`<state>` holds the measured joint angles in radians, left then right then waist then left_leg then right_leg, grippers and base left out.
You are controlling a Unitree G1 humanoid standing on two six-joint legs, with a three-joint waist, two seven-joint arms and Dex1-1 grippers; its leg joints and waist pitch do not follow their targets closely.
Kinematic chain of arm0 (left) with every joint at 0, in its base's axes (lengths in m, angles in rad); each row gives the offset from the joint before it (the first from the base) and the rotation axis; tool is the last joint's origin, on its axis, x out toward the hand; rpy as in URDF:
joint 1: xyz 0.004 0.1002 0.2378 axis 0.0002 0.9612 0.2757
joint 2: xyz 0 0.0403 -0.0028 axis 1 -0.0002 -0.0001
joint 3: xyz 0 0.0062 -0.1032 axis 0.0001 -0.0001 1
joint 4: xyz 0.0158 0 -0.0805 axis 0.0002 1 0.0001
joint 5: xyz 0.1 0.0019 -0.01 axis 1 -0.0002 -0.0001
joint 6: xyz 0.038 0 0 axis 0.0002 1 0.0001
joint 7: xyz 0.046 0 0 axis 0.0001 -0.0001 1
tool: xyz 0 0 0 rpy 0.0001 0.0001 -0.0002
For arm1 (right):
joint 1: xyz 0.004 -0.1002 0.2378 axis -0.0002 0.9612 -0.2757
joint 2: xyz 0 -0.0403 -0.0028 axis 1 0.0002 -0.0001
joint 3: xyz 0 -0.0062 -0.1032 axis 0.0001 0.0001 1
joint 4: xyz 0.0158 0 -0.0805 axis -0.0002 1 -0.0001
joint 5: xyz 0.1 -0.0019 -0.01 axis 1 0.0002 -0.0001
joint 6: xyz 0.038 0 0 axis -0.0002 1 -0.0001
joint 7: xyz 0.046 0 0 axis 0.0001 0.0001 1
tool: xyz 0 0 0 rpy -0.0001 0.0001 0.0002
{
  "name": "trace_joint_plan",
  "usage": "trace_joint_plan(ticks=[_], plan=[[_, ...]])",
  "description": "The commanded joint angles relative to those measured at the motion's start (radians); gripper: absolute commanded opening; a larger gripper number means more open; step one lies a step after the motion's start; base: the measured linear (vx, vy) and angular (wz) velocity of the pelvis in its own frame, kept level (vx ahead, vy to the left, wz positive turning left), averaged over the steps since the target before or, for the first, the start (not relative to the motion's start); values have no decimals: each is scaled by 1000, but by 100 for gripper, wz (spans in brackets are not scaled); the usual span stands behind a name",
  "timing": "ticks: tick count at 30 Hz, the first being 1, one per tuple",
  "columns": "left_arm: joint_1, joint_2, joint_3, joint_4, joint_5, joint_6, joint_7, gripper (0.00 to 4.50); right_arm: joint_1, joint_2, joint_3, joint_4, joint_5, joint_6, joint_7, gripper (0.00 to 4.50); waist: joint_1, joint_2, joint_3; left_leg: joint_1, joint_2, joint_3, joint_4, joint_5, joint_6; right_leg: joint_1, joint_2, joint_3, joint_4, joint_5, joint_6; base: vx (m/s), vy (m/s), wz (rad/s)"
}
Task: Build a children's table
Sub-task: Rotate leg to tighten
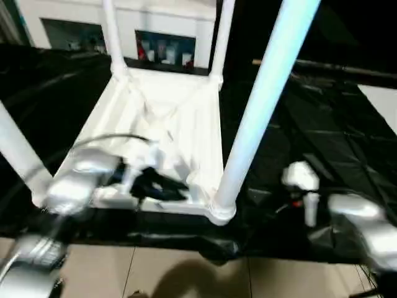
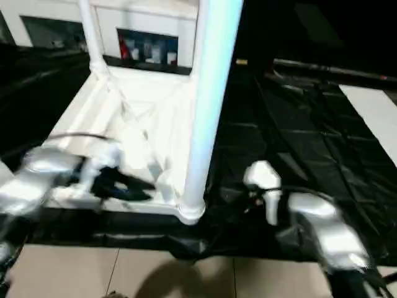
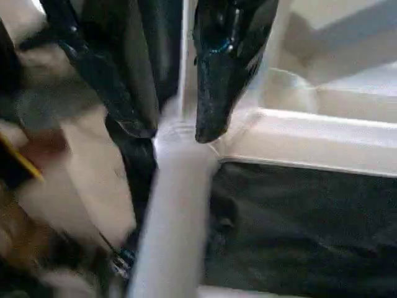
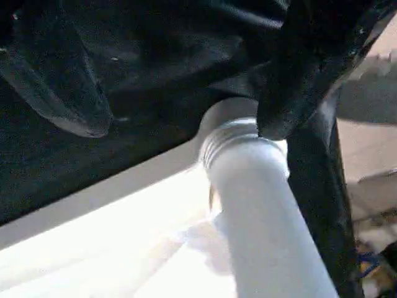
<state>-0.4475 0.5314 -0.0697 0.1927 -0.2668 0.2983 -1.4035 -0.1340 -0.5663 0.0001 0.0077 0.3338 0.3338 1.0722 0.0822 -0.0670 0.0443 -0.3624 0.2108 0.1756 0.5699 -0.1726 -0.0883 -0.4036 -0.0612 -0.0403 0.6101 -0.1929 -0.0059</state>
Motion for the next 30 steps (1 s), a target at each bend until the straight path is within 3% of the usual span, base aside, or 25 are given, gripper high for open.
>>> trace_joint_plan(ticks=[1,3,4,5,7,8,9,10,13,14,15,16,17,18,19,20,22,23,26,27,28,29,30], plan=[[36,-66,97,-43,47,-28,266,158,27,0,-73,-73,39,43,-64,411,-8,12,-48,12,24,4,-60,-250,23,48,-54,38,-72,-192,-205,0,0,0],[55,-91,119,-53,62,-25,335,189,32,7,-87,-79,32,47,-97,411,-9,6,-48,12,21,3,-57,-265,20,47,-57,36,-82,-273,-170,0,0,0],[75,-121,142,-71,81,3,413,195,32,22,-102,-76,20,51,-143,411,-9,8,-48,12,22,2,-59,-256,15,45,-57,37,-84,-291,-152,0,0,0],[116,-170,165,-109,90,16,493,203,24,62,-128,-58,-10,46,-240,411,-10,3,-48,12,22,2,-58,-252,14,43,-56,36,-85,-293,-147,0,0,0],[209,-302,225,-181,119,-8,702,214,22,202,-192,-29,-38,48,-480,411,-21,9,-49,5,24,-1,-60,-249,-7,41,-58,36,-87,-292,-151,0,0,0],[218,-309,228,-186,124,-15,718,234,26,215,-193,-32,-38,47,-497,411,-23,5,-49,6,19,1,-59,-257,-4,38,-56,35,-91,-301,-147,0,0,0],[229,-319,231,-193,130,-25,738,241,32,231,-195,-36,-37,45,-517,411,-25,9,-52,7,18,-2,-59,-268,1,39,-52,35,-93,-309,-129,0,0,0],[259,-339,244,-200,136,-58,777,247,60,263,-182,-55,-32,38,-534,411,-26,16,-55,5,19,-4,-59,-254,5,40,-49,36,-89,-251,-126,0,0,0],[324,-377,271,-231,117,-114,814,254,118,315,-153,-102,-32,5,-551,411,-27,29,-52,-1,17,-7,-61,-272,14,45,-50,34,-89,-213,-126,0,0,0],[362,-390,282,-260,99,-132,814,265,144,341,-144,-128,-23,-10,-556,411,-29,28,-51,-3,19,-8,-62,-274,17,45,-51,34,-89,-209,-125,0,0,0],[376,-392,282,-274,96,-134,813,280,152,348,-143,-138,-15,-9,-556,411,-29,26,-53,-4,19,-7,-61,-271,20,47,-50,35,-88,-199,-126,0,0,0],[405,-395,294,-325,48,-118,785,288,174,349,-122,-167,-6,-33,-526,411,-30,33,-53,-5,19,-8,-63,-259,24,47,-49,35,-84,-182,-130,0,0,0],[405,-395,294,-325,48,-118,785,292,174,349,-122,-167,-6,-33,-526,411,-29,33,-53,-3,20,-8,-61,-257,26,46,-50,36,-83,-176,-134,0,0,0],[412,-388,310,-331,5,-123,750,299,177,354,-111,-172,11,-36,-506,411,-31,44,-48,-2,19,-7,-64,-275,26,41,-46,36,-86,-193,-137,0,0,0],[412,-388,310,-331,5,-123,750,312,177,354,-111,-172,11,-36,-506,411,-32,42,-46,1,16,-5,-64,-293,26,39,-46,36,-91,-220,-134,0,0,0],[447,-341,299,-353,-17,-104,674,329,180,341,-94,-190,34,-19,-461,437,-30,50,-42,3,16,-8,-66,-331,19,37,-48,36,-95,-285,-119,0,0,0],[470,-300,290,-366,-29,-80,620,333,171,336,-85,-200,53,-9,-431,443,-35,46,-39,1,17,-9,-70,-342,17,37,-45,37,-97,-306,-105,0,0,0],[477,-289,292,-371,-37,-66,607,337,165,336,-84,-201,58,-6,-424,447,-32,56,-41,5,16,-10,-69,-348,13,35,-46,37,-94,-307,-106,0,0,0],[495,-248,312,-374,-63,-40,565,369,137,334,-81,-199,80,-3,-394,450,-34,49,-42,7,15,-8,-66,-342,14,32,-46,39,-94,-312,-111,0,0,0],[506,-220,327,-374,-88,-20,543,373,121,327,-78,-199,104,7,-366,450,-36,40,-40,1,14,-8,-68,-334,17,34,-46,39,-95,-317,-113,0,0,0],[511,-212,334,-375,-97,-12,537,373,118,322,-76,-198,109,11,-354,450,-33,51,-41,4,14,-9,-68,-330,16,34,-48,39,-92,-325,-113,0,0,0],[545,-174,365,-386,-146,30,508,404,104,296,-62,-197,137,29,-298,450,-33,48,-41,5,14,-9,-66,-331,16,33,-48,39,-91,-323,-117,0,0,0],[547,-172,366,-386,-148,32,507,404,103,295,-62,-197,138,30,-296,450,-34,51,-40,0,15,-11,-69,-323,14,39,-47,38,-86,-313,-120,0,0,0]])
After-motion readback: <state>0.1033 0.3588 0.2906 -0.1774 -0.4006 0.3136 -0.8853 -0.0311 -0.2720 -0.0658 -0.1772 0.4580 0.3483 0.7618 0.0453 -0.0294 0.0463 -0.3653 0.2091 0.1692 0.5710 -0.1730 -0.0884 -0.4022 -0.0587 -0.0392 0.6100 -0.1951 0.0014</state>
